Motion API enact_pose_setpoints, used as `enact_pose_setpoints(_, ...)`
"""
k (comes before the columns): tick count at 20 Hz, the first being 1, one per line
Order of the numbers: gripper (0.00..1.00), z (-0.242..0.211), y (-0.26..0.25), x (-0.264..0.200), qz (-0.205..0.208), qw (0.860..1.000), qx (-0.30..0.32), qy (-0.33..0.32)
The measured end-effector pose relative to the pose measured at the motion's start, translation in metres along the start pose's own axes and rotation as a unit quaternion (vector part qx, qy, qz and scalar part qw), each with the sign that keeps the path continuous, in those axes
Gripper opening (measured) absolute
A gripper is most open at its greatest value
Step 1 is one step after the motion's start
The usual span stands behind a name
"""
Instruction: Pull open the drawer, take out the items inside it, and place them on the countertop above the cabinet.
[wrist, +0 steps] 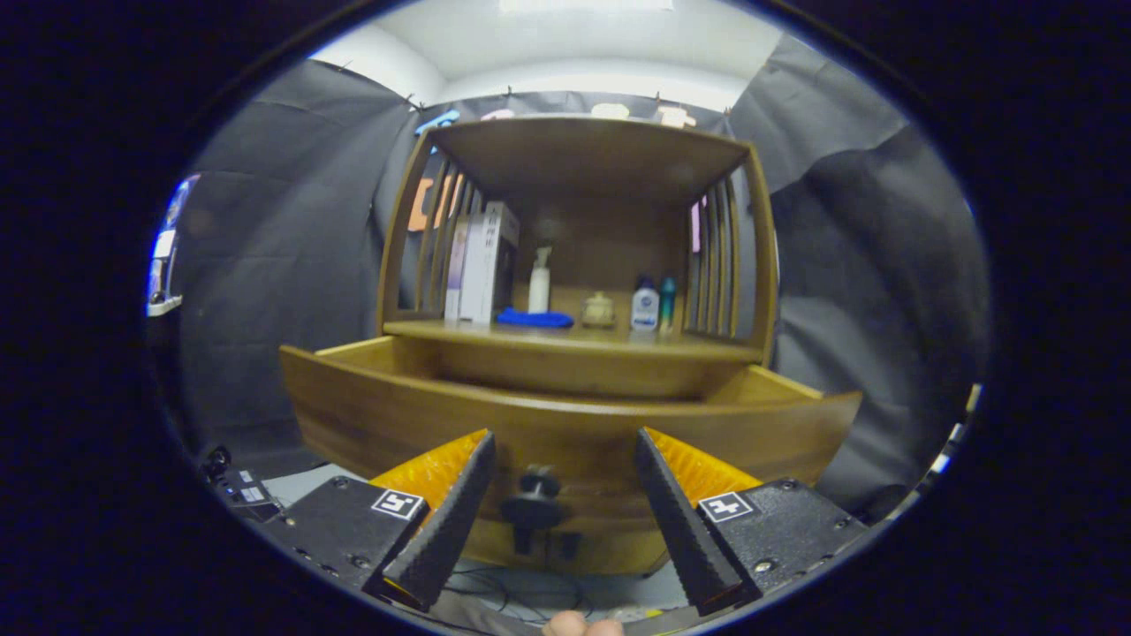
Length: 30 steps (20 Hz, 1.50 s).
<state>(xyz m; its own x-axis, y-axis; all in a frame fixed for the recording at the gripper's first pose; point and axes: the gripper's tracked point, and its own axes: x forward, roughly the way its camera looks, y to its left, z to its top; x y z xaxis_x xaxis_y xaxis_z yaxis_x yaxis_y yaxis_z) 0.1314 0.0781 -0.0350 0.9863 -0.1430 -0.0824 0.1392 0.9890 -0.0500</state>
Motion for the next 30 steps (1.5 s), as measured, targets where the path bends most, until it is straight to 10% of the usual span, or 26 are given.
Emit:
enact_pose_setpoints(7, 0.98, 0.047, 0.008, 0.059, 0.042, 0.995, 0.033, 0.089)
enact_pose_setpoints(11, 0.98, 0.039, 0.012, 0.102, 0.05, 0.972, 0.103, 0.206)
enact_pose_setpoints(24, 0.88, -0.059, 0.022, 0.127, 0.014, 0.896, 0.043, 0.442)
enact_pose_setpoints(30, 0.58, -0.073, 0.012, 0.128, -0.004, 0.888, 0.057, 0.457)
